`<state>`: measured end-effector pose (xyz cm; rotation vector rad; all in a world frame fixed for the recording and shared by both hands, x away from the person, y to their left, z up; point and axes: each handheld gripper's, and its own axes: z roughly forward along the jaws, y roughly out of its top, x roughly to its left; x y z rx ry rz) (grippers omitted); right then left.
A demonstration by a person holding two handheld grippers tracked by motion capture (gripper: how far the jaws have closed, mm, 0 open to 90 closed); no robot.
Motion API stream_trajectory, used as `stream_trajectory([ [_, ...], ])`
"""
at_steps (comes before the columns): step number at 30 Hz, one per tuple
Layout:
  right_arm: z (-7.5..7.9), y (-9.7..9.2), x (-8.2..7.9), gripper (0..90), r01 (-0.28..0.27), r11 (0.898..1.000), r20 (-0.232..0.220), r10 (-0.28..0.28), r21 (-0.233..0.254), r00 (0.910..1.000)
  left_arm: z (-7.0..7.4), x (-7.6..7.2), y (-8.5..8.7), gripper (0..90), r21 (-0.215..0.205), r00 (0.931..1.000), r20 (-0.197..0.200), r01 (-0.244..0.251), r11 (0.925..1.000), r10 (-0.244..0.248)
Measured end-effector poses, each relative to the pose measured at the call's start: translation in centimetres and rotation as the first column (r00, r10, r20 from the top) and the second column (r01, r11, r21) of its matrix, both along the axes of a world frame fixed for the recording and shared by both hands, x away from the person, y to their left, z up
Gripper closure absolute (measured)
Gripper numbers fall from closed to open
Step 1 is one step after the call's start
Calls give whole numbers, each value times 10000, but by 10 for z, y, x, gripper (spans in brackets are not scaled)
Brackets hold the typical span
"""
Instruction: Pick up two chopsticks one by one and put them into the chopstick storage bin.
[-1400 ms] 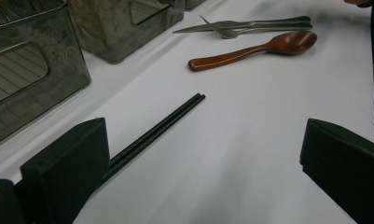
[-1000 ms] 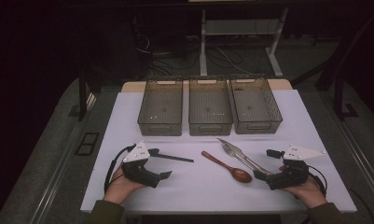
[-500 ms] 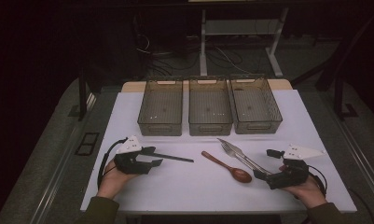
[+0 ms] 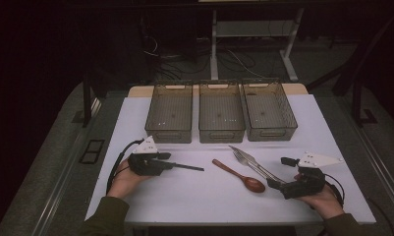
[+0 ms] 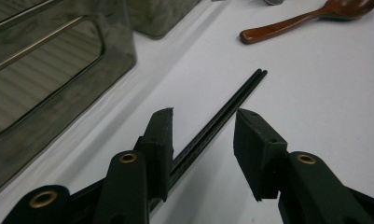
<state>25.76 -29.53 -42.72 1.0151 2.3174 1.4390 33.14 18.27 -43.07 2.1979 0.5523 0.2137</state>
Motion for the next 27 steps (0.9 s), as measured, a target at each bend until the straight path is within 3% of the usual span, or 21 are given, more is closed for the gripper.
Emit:
stream_trajectory([
  [7, 0, -1, 0, 23, -9, 10000, 14, 9, 30, 10000, -1, 5, -24, 599, 132, 9981, -71, 607, 9981, -606],
  [14, 0, -1, 0, 23, -10, 10000, -5, 10, 50, 10000, -1, 10, -51, 640, -12, 9932, -206, 1146, 9934, -1146],
  [22, 0, -2, 0, 23, -5, 10000, -18, 5, 54, 10000, -7, 13, -82, 685, 172, 9793, -472, 1976, 9801, -1966],
  [27, 1, -2, 0, 23, 16, 10000, 7, -16, 79, 10000, -11, 15, -91, 715, 397, 9743, -510, 2215, 9744, -2194],
])
